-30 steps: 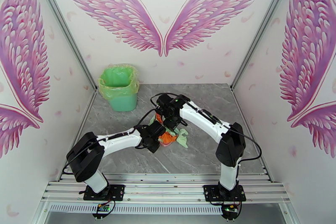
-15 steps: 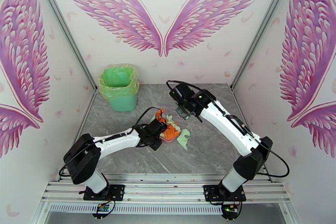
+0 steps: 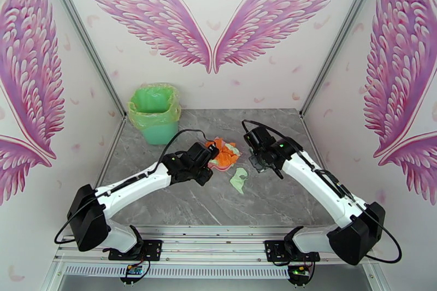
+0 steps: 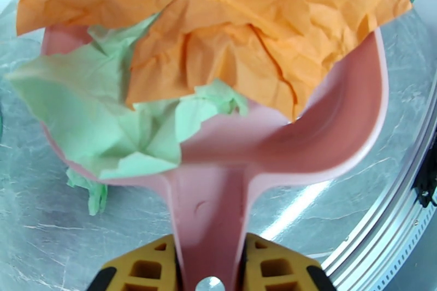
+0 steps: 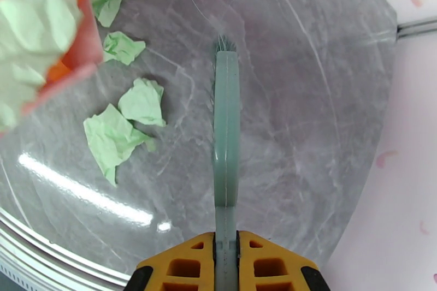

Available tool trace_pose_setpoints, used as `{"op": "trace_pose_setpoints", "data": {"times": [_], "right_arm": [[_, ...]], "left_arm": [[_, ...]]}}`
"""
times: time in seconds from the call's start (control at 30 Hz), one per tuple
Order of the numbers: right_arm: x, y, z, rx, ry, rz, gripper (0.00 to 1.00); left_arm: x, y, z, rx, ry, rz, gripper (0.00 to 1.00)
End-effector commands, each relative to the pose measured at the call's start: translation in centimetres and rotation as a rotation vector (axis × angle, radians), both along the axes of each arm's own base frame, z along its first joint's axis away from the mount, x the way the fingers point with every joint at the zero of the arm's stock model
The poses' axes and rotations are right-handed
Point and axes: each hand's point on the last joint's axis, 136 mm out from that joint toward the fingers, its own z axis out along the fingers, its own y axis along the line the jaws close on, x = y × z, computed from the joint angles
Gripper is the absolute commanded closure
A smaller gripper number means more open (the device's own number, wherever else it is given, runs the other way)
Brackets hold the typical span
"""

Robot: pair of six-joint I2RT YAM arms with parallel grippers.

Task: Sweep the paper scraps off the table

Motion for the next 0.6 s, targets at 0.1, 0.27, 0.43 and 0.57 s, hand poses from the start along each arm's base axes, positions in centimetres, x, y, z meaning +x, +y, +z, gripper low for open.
{"op": "trace_pose_setpoints", "data": {"times": [0.1,0.27,0.43,0.57], "right_arm": [[-0.5,0.2,0.5,0.136,-0.051,-0.045,1.0],[-0.8,0.4,1.0,0.182,-0.062,-0.041,1.0],[-1.1,1.2,0.9,0.229,-0.052,-0.022,1.0],[-1.2,1.8,0.6,0.259,-0.042,-0.012,1.0]], "left_arm": [[0.0,2.1,5.5,-0.021,-0.057,0.02,1.0],[1.5,4.5,8.5,-0.059,-0.079,0.07,1.0],[3.4,7.2,11.3,-0.103,-0.081,0.123,1.0],[5.7,9.0,14.0,-0.152,-0.104,0.175,1.0]]}}
